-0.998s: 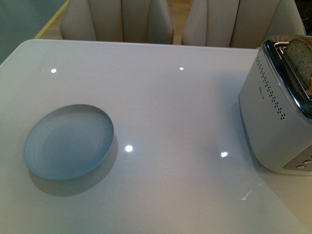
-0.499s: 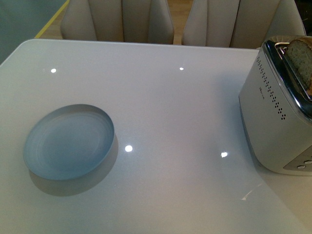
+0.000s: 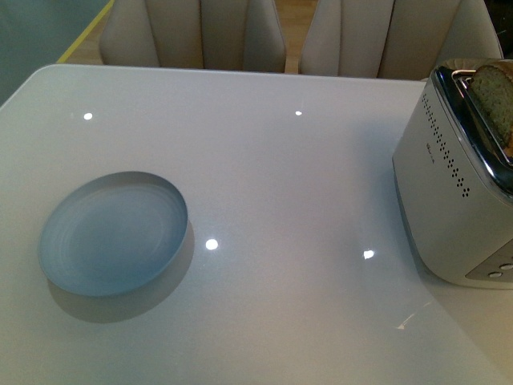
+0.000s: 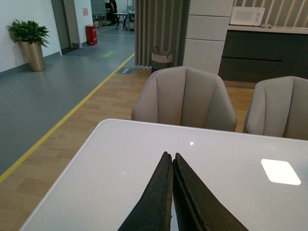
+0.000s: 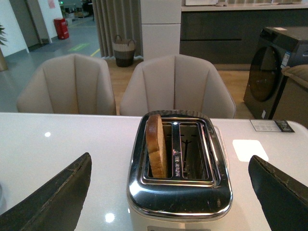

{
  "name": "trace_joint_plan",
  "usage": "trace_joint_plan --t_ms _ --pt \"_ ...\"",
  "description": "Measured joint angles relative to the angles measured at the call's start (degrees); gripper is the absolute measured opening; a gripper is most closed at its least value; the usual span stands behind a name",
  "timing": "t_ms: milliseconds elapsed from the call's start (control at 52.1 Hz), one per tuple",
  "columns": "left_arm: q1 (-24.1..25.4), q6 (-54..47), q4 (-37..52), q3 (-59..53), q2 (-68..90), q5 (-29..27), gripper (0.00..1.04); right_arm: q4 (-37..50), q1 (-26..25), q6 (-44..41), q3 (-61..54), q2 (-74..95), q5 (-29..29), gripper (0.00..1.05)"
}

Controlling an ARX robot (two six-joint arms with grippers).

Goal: Left arm holds plate, right arm toasts bread

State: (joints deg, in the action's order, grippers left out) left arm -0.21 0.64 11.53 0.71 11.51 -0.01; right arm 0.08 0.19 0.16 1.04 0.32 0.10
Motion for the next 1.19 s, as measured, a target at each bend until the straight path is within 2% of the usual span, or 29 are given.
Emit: trace_joint_plan --t_ms 96,211,557,672,922,1018,1190 --pt "0.00 -0.02 -1.51 0.00 -1.51 0.00 0.03 0.00 0.00 0.00 0.00 0.00 0.00 0.96" --pt "0.00 -0.02 -10.71 0.02 -9.29 0.02 0.03 0.00 0.00 0.00 0.00 0.00 0.02 0.96" --pt "0.00 0.02 -11.45 0.02 -11.15 0.02 0.04 0.00 0.00 0.00 0.00 0.00 0.00 0.96" --pt "0.00 0.00 -11.45 0.02 -11.15 0.00 0.32 0.00 0.00 0.00 0.00 0.00 0.00 0.96" --pt "0.00 -0.02 -11.45 0.02 -11.15 0.02 0.73 0.00 0.00 0.00 0.00 0.00 0.00 0.96" --pt "0.00 -0.02 -11.45 0.02 -11.15 0.00 0.97 0.00 0.00 0.00 0.00 0.00 0.00 0.96" --pt "0.00 -0.13 -11.45 0.02 -11.15 0.00 0.97 0.00 0.00 0.02 0.00 0.00 0.00 0.96"
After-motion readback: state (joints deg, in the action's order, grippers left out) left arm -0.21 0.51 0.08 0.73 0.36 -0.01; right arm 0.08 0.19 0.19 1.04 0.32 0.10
